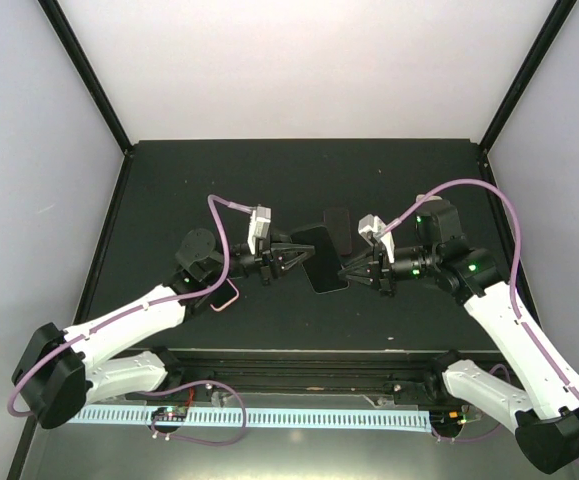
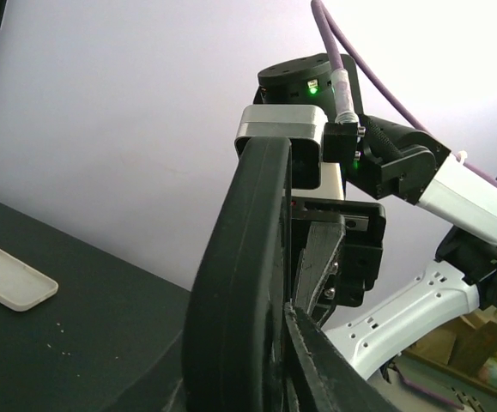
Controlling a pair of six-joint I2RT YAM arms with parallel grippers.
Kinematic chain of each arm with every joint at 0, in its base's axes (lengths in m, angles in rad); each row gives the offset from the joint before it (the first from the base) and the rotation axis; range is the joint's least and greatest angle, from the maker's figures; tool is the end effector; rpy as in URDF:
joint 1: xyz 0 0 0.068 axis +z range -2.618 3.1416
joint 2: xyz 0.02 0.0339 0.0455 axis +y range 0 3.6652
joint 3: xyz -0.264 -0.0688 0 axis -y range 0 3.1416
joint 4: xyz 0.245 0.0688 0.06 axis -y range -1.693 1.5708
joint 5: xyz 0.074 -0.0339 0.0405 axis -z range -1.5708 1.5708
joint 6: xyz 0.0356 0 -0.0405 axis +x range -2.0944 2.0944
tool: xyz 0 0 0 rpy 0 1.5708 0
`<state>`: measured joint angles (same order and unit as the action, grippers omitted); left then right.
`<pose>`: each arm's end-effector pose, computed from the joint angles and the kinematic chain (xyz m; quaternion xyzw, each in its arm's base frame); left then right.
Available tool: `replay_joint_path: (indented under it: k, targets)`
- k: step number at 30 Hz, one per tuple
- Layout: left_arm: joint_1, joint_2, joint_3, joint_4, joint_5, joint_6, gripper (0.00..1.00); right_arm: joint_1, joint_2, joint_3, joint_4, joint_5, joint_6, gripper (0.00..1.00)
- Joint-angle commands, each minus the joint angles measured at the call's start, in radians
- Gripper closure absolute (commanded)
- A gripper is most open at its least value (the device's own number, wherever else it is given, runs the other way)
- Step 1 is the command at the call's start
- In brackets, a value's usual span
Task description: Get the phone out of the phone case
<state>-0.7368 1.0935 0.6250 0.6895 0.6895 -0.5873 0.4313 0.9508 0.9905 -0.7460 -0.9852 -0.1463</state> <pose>0.1651 -0.1803 0.3131 0.3071 0.5667 -0.6183 0.4498 0.1514 0.1023 0.3372 -0.4178 0.7105 0.4775 0.3044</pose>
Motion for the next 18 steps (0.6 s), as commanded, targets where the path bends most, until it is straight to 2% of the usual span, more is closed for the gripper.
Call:
replay_joint_path:
  k: [1, 9, 11, 13, 17, 18]
  targets:
    - [-0.024, -0.003, 0.025, 0.045, 0.049, 0.009, 0.8, -0.003, -0.002, -0.008, 0.071, -0.007, 0.034, 0.99]
    - [-0.026, 0.012, 0.079, 0.023, 0.172, 0.009, 0.95, -0.003, 0.025, -0.004, 0.095, -0.03, 0.049, 0.97]
    - [-0.023, -0.011, 0.096, -0.026, 0.169, 0.018, 0.97, -0.003, 0.043, 0.02, 0.057, -0.036, -0.004, 0.76]
    - [-0.02, -0.046, 0.131, -0.142, 0.144, 0.057, 0.98, -0.004, 0.053, 0.064, -0.008, -0.026, -0.081, 0.5]
    - [-0.012, -0.083, 0.225, -0.469, 0.064, 0.187, 0.98, -0.003, 0.015, 0.062, -0.061, -0.001, -0.218, 0.22]
    - [-0.01, -0.082, 0.259, -0.55, 0.069, 0.231, 0.98, -0.003, 0.002, 0.059, -0.083, -0.014, -0.285, 0.2]
